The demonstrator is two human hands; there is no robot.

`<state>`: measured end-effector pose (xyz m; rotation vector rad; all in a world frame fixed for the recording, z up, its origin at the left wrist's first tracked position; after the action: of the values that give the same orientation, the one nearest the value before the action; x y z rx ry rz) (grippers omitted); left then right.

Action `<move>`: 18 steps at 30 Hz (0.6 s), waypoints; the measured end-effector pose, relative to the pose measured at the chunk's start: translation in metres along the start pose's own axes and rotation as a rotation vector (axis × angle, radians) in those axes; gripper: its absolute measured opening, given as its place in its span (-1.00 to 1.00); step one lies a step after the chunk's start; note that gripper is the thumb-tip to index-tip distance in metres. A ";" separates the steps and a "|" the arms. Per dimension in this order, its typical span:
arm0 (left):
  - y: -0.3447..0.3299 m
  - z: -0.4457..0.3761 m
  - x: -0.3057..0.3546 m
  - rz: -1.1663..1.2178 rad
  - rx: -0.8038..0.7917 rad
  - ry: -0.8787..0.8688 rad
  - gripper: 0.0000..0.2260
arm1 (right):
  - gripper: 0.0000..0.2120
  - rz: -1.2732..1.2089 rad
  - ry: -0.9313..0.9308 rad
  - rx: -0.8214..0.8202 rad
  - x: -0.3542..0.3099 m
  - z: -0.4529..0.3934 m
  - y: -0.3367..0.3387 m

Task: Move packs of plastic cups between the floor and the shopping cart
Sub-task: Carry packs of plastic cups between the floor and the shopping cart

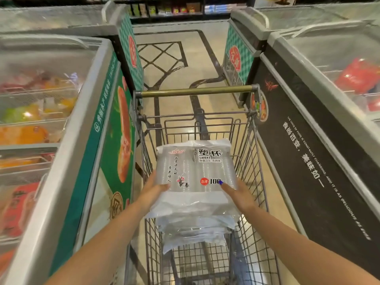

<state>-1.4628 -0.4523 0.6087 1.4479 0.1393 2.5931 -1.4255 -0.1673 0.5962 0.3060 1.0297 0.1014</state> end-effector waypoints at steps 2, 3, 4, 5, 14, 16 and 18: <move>-0.002 -0.005 0.005 -0.019 0.006 -0.009 -0.38 | -0.75 0.000 -0.006 0.002 -0.007 -0.005 0.001; -0.003 -0.008 0.008 -0.035 0.007 -0.010 -0.39 | -0.76 0.011 -0.008 -0.002 -0.011 -0.008 0.001; -0.003 -0.014 0.008 -0.041 0.011 -0.019 -0.39 | -0.75 0.018 -0.007 -0.006 -0.014 -0.012 0.001; -0.003 -0.018 0.010 -0.058 0.020 -0.022 -0.39 | -0.74 0.015 -0.013 -0.006 -0.014 -0.019 0.000; -0.014 -0.024 0.016 -0.333 0.162 -0.131 -0.48 | -0.52 0.219 0.033 0.070 -0.013 -0.036 0.003; -0.013 -0.014 0.023 -0.459 0.190 -0.190 -0.45 | -0.39 0.411 0.117 0.138 -0.018 -0.033 0.006; -0.013 -0.002 0.030 -0.608 0.214 -0.243 -0.37 | -0.32 0.534 0.208 0.179 -0.026 -0.024 0.010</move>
<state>-1.4785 -0.4342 0.6312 1.4787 0.7191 1.9458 -1.4584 -0.1589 0.6092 0.7422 1.1438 0.5335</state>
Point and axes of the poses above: each hand's wrist, its own z-axis away from the middle knuckle, its own y-axis out of the back of the hand, x = y × z, the point moved 1 cm from there along -z, towards the middle knuckle, and after that the axes turned 2 degrees about x, right-handed, at the moved point
